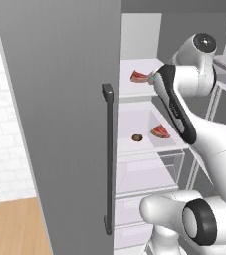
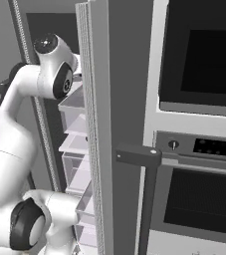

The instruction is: Place one mushroom and one steak in each tupperware on the nearby counter, to pack two identical lunches.

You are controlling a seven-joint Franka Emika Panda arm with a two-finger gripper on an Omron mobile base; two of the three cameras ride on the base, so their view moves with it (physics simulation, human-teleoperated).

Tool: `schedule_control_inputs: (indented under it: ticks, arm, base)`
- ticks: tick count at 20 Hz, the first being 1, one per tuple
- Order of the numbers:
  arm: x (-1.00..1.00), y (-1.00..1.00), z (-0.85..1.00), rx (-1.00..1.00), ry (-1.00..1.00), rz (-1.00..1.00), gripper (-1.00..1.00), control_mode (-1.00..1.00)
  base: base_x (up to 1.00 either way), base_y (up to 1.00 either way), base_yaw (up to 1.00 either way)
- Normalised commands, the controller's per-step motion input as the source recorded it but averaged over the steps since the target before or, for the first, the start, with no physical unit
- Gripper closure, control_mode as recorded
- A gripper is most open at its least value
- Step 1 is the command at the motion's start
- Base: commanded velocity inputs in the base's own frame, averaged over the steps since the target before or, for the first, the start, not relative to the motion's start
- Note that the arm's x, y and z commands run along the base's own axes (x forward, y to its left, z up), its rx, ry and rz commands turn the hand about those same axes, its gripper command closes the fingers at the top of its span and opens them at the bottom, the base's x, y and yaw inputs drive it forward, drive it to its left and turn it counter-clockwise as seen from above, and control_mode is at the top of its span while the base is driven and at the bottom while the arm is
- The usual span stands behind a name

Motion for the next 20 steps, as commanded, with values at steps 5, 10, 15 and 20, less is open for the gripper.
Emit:
schedule_control_inputs:
  ticks: [5,10,15,20]
  arm:
    - [0.65,-0.08,-0.04,0.0,0.07,0.09,-1.0,-1.0]
    - [0.7,-0.04,-0.2,-0.02,0.05,0.12,-1.0,-1.0]
    - [0.77,0.0,-0.42,-0.05,0.06,0.11,-1.0,-1.0]
    - [0.78,-0.01,-0.02,0.0,0.13,0.04,-1.0,-1.0]
  base:
    - [0.0,0.0,0.0]
    - [0.0,0.0,0.0]
    - [0.0,0.0,0.0]
    - [0.0,0.0,0.0]
